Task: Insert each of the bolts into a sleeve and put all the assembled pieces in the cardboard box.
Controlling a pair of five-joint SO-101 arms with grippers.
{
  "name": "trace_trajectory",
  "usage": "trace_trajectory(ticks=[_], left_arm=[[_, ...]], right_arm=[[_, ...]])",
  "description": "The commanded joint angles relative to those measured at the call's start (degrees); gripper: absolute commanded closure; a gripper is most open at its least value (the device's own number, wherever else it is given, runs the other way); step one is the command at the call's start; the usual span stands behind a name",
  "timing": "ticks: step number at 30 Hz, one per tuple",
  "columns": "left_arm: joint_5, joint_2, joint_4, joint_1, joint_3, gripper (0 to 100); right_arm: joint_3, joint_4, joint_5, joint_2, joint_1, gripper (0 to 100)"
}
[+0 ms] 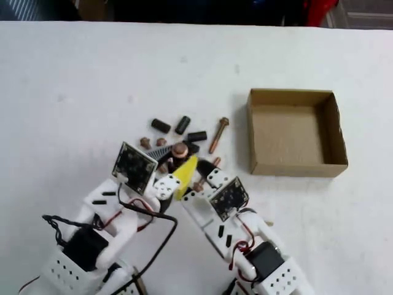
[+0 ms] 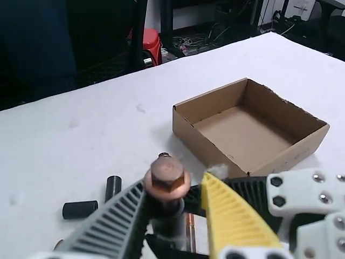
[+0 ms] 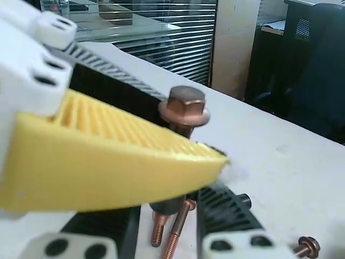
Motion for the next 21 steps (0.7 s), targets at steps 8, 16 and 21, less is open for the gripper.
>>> trace_trajectory(ticks=[8,16,21], left_arm=[[-0.1,0.4,-1.9,-3.1,-0.4,79],[-0.4,0.4,-5.8,-8.1,-0.4,79],[-0.5,0.4,-8.2,-8.1,-3.3,79]], right_arm=[[0.5,-1.5,-0.4,-0.9,0.5,98.1],[0.5,-1.4,-0.3,-0.9,0.5,98.1],[0.5,-1.2,0.0,-0.9,0.5,98.1]])
